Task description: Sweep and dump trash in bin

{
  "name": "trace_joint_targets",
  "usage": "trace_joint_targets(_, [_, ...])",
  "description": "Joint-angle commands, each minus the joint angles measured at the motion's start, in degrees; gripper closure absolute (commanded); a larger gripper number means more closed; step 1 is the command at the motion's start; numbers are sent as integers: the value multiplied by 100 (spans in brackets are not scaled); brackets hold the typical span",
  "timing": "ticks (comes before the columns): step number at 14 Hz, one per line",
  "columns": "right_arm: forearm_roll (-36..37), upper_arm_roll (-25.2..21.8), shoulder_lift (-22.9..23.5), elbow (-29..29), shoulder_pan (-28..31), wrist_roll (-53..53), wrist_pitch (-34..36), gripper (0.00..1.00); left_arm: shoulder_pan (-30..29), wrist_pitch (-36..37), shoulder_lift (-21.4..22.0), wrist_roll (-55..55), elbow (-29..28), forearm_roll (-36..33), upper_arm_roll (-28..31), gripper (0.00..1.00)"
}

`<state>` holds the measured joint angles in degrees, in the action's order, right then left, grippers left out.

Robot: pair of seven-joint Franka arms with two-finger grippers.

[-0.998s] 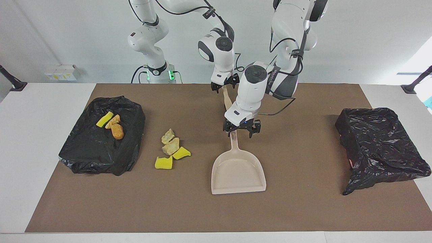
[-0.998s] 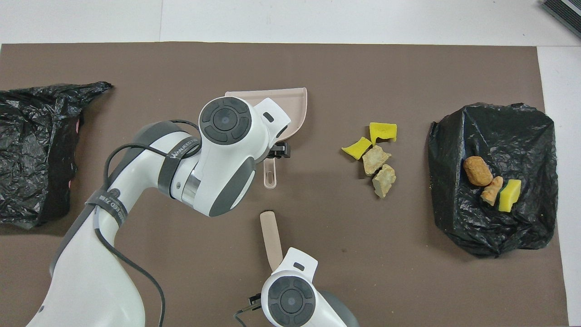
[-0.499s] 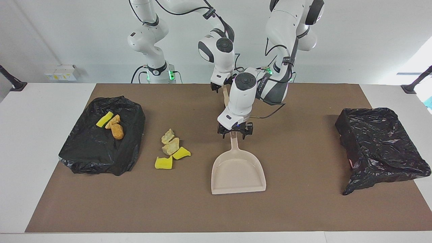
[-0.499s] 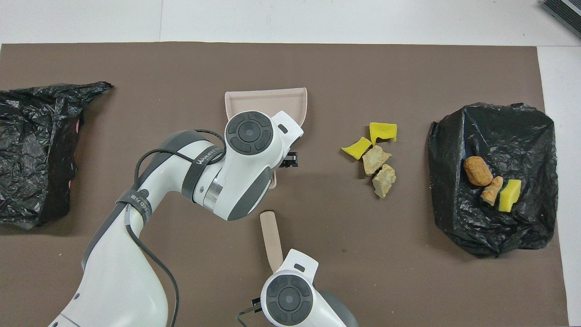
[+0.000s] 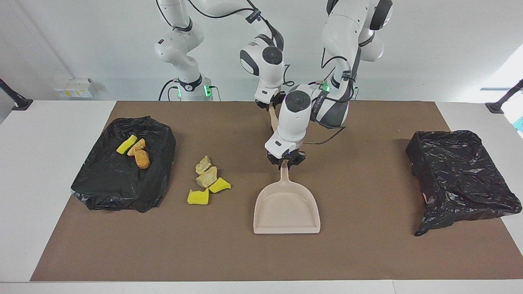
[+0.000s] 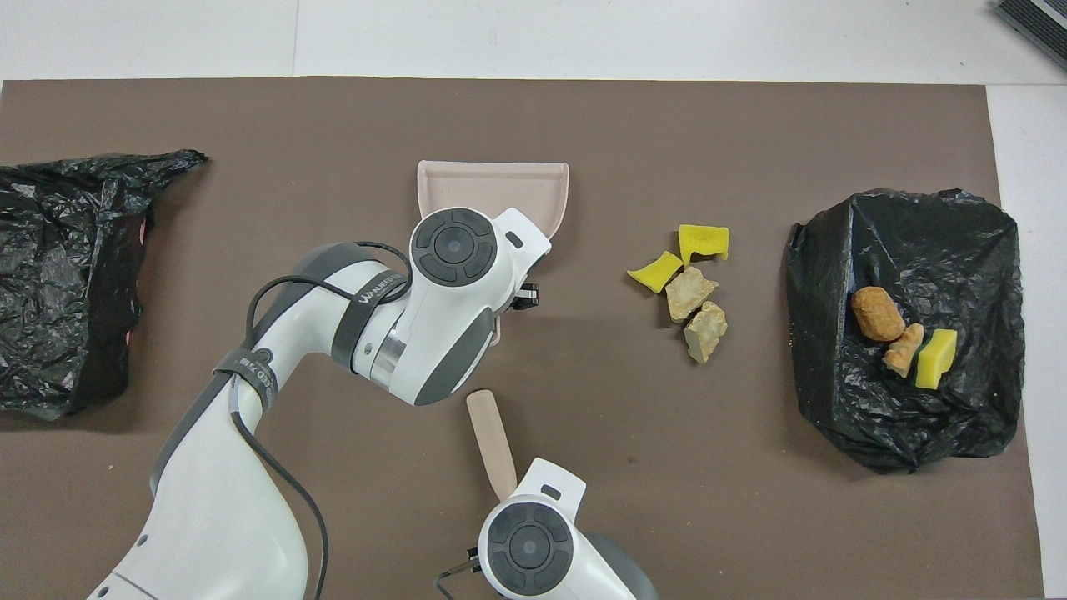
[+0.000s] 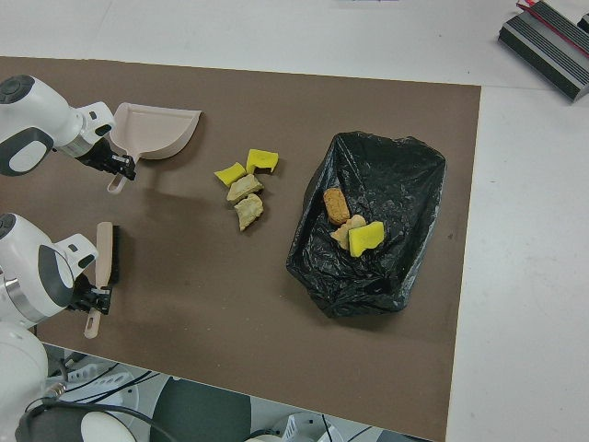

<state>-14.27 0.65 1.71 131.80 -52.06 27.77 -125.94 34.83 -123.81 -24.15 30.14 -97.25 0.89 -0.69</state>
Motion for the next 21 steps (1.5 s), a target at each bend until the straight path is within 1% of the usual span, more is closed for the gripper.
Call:
trace_joint_targets(1, [-41,-3,49,-154,38,97,166,100,-29,-21,244,-96,-101,-228,87,100])
trace_joint_targets(2, [-32,-3,40,-224,55,97,253,100,-134,49,332,-227,-101,-255,87,100])
trace_joint_targets(4, [3,-56,-56,-374,108,62,752,100,-371,294,516,-1076,-84,-256,87,100])
trace_joint_targets(5, [20,-65,-178,-409,178,27,990,100,-502,426,578,-1568,-57,-256,87,100])
trace_joint_targets(7, [169,-65,-494,-401,371,26,1333,100,-679,637,596,-2211,13,-256,87,100])
trace_joint_targets(10, [372,-65,-1048,-401,827,-157,2009,100,-1030,945,701,-3528,4,-273,87,100])
trace_joint_targets(13, [591,-74,-1593,-418,1433,-439,2582,100,-1329,1025,719,-5485,-4,-282,87,100])
trace_joint_targets(14, [601,-82,-1760,-453,1705,-474,2688,100,-1487,955,702,-6537,4,-273,78,100])
trace_joint_targets(15, [636,-82,-1857,-515,2082,-536,2741,100,-1540,998,702,-7348,-4,-265,87,100])
trace_joint_targets(16, [784,-65,-1841,-533,2407,-597,2654,100,-1550,1051,710,-7634,-13,-264,87,100])
trace_joint_targets(17, [977,-47,-1754,-541,2759,-737,2419,100,-1550,1051,728,-7681,-74,-273,87,100])
trace_joint_targets(18, [1031,-65,-1579,-550,3058,-1086,1920,100,-1541,1034,771,-7733,-170,-273,87,100])
trace_joint_targets(19, [1171,-73,-1255,-629,3261,-1412,1654,100,-1497,1034,807,-7943,-224,-282,87,100])
trace_joint_targets(21, [1942,-65,-307,-1233,3447,-1459,1608,100,-1453,885,912,-8251,-477,-282,78,100])
